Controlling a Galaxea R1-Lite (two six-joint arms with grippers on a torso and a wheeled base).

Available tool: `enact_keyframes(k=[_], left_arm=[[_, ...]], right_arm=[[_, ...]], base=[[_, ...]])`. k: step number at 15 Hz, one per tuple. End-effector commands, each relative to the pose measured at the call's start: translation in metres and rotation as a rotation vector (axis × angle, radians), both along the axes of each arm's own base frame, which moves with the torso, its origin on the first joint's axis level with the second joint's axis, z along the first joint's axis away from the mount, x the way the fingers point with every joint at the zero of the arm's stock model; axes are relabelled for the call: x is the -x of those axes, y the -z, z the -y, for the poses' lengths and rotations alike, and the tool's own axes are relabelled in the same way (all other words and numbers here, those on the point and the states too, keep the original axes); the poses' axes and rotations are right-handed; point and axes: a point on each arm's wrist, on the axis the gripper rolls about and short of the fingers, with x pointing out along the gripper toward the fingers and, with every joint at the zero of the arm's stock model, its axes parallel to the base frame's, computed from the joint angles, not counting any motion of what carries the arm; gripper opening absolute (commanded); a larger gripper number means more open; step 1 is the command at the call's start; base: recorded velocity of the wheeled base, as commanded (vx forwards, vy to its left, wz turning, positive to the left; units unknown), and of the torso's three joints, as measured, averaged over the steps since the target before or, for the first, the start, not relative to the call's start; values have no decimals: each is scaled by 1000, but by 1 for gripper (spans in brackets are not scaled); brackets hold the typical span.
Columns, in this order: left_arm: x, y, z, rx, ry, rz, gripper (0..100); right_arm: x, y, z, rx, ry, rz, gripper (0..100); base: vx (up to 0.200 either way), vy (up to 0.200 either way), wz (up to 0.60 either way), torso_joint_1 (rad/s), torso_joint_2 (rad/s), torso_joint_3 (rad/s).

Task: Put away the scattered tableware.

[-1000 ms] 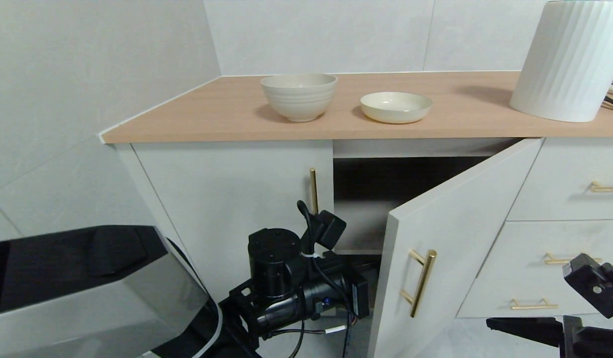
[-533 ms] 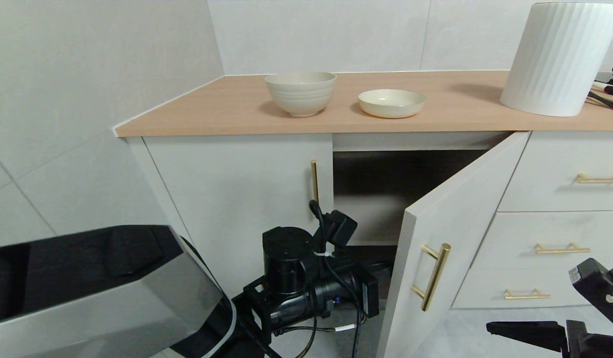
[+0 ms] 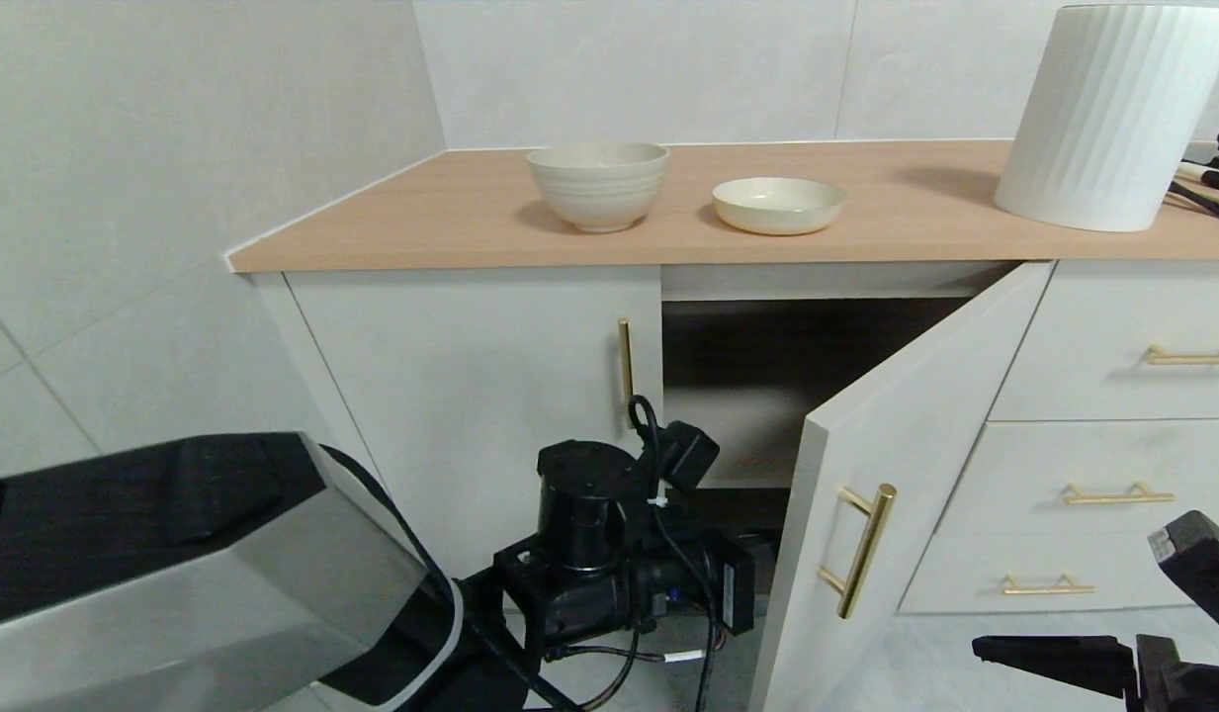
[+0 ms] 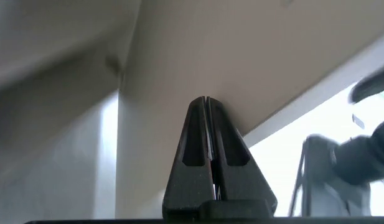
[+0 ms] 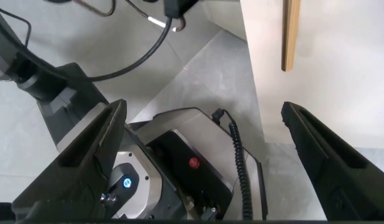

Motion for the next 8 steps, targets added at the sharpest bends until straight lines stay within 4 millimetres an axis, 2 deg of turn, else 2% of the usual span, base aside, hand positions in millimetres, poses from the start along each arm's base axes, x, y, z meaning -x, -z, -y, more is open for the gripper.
enact_keyframes(k=[1,3,5,8], left_arm=[[-5,-34,5,40,-5,26,0],[-10,-44,10,61,-17,-21,0],[-15,-48,15,80,-23,-54,0],[-19,-40,19,68,-25,-66,0]], right_arm=[[3,-5,3,-22,1,29,100],[6,-9,5,-38,1,50,100],[8,-12,6,-49,0,64,100],[11,-16,8,-68,-4,89,100]], base=[[-200,0,0,-2,2,2],[-200,0,0,10,2,-2],[0,0,0,0,0,0],[0,0,0,0,0,0]])
